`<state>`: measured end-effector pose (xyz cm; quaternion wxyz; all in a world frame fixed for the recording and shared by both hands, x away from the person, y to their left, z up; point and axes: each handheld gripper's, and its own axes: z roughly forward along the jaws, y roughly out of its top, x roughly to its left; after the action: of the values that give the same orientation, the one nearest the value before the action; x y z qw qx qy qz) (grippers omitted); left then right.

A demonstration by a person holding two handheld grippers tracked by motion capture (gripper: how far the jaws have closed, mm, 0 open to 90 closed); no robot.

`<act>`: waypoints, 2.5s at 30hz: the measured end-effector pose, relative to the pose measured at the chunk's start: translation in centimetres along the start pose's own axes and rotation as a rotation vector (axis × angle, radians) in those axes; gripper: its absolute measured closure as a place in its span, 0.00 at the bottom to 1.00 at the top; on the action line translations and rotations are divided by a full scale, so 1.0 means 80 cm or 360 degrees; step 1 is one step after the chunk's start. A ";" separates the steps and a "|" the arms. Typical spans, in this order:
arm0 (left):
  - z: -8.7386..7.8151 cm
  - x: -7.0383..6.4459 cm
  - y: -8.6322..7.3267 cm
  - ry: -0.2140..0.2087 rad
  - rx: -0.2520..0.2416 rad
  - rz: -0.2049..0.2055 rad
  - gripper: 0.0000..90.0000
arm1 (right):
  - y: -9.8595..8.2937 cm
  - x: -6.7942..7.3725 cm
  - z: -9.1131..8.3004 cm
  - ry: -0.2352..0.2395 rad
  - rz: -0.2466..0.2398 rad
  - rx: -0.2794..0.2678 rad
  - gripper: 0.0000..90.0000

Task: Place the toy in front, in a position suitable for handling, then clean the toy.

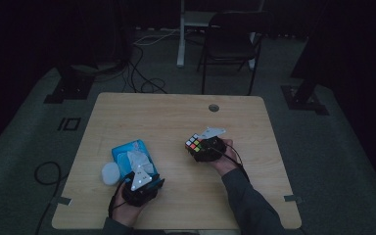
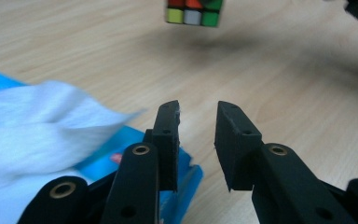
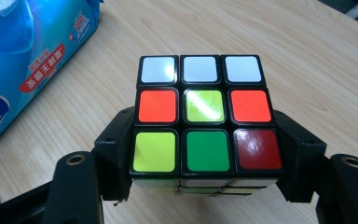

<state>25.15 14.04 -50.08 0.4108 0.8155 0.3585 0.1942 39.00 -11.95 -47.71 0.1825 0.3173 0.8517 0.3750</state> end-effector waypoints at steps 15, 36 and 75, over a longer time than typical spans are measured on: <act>-0.027 0.025 -0.027 0.0172 0.0063 0.0060 0.89 | -0.017 -0.003 -0.015 0.0010 0.0031 -0.0005 0.38; -0.081 0.090 -0.063 0.0483 0.0113 -0.0072 0.80 | -0.037 0.008 -0.020 0.0049 0.0045 -0.0004 0.38; -0.018 0.127 0.029 0.0455 0.0186 0.0021 0.56 | -0.036 0.016 -0.032 0.0071 0.0051 -0.0046 0.38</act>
<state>32.05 21.39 -47.15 0.3061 0.8045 0.4185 0.2898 35.47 -13.92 -48.31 0.1620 0.3198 0.8449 0.3970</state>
